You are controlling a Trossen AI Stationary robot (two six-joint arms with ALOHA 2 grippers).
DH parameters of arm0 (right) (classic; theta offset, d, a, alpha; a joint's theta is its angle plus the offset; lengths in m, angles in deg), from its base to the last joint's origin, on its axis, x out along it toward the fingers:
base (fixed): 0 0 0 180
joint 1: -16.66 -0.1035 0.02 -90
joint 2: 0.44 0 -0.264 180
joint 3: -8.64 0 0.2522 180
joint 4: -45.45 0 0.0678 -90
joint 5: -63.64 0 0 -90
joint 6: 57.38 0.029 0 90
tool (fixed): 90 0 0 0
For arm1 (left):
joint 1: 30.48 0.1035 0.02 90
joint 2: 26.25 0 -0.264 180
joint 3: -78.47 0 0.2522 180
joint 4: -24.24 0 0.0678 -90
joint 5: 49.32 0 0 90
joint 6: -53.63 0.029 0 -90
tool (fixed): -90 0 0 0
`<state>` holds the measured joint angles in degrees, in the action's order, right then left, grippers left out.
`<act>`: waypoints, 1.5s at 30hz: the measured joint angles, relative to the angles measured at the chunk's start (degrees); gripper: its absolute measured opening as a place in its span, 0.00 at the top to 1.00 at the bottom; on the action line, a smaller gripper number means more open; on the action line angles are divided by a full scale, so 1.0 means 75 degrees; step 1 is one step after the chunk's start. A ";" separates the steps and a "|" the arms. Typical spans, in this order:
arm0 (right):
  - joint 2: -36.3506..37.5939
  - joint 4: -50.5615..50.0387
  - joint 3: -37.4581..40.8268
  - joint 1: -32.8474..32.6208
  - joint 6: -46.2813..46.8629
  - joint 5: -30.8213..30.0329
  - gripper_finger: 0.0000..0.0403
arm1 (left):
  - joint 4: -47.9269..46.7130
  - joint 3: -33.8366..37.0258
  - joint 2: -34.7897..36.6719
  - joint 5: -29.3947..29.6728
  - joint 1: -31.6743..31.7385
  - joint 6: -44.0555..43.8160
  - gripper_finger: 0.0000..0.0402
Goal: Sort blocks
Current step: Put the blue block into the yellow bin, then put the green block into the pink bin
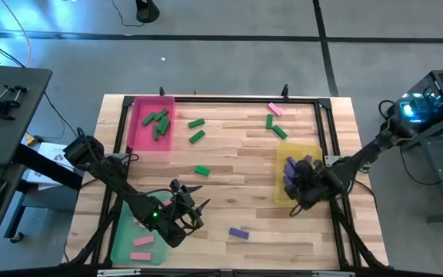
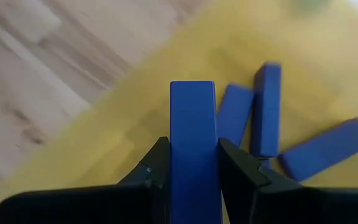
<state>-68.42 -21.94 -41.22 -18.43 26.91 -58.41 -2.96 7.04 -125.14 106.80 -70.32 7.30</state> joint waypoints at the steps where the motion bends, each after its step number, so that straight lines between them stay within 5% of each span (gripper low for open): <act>1: 0.0210 0.0440 0.0403 0.0140 -0.0034 0.0114 0.82 | 0.0003 0.0000 0.0000 0.0000 0.0011 0.0003 0.39; 7: 0.0851 0.2528 0.2077 0.0803 -0.0098 0.0414 0.82 | 0.0003 0.0000 0.0000 0.0000 0.0081 0.0005 0.39; 14: 0.0829 0.2539 0.2189 0.1053 -0.0101 0.0125 0.81 | 0.0057 0.0000 0.0000 -0.0035 0.0111 0.0003 0.39; 22: 0.0820 0.2818 0.2201 0.1051 -0.0991 0.0253 0.57 | 0.0085 0.0000 0.0000 -0.0055 0.0111 0.0003 0.39; 28: 0.1087 0.2465 0.2102 0.1041 -0.0971 -0.0128 0.54 | 0.0084 0.0000 0.0000 -0.0273 0.0112 0.0005 0.39; 37: 0.1415 0.2530 0.0707 0.0271 -0.2630 -0.2213 0.54 | -0.0242 0.0000 0.0000 -0.2138 0.0672 0.0091 0.40; 45: 0.1179 0.6802 0.0463 -0.0799 -0.6598 -0.3080 0.53 | -0.0594 0.0000 -0.0003 -0.5242 0.2746 0.3509 0.41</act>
<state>-59.58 29.07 -37.75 -24.42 -22.58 -81.51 -7.41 7.04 -125.16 67.49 -49.73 33.62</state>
